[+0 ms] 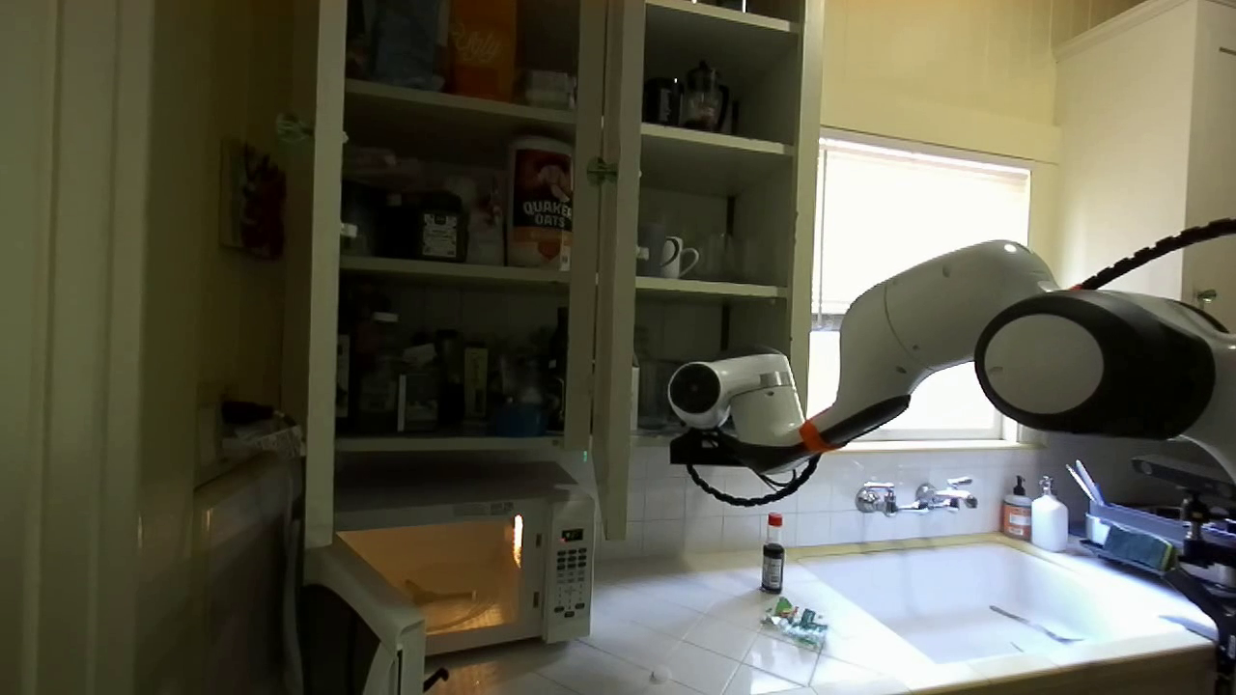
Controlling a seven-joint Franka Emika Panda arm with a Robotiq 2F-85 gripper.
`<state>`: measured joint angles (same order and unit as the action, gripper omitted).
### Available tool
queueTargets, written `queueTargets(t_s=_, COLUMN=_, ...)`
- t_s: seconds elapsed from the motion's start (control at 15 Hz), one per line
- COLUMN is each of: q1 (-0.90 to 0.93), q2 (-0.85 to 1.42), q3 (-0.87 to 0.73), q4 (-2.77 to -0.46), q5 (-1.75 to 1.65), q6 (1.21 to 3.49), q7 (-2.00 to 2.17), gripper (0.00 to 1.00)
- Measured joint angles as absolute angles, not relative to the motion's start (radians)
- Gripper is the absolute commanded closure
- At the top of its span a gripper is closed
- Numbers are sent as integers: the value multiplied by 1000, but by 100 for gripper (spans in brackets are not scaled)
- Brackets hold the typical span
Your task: Move the blue cup to the bottom shelf
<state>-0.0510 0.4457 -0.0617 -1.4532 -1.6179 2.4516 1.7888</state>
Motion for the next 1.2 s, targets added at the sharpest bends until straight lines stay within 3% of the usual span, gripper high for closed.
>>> queueTargets(t_s=1.2, q1=-43, q2=196, q3=-55, q4=-1789, q5=-1633, q6=2420, q7=1926, gripper=0)
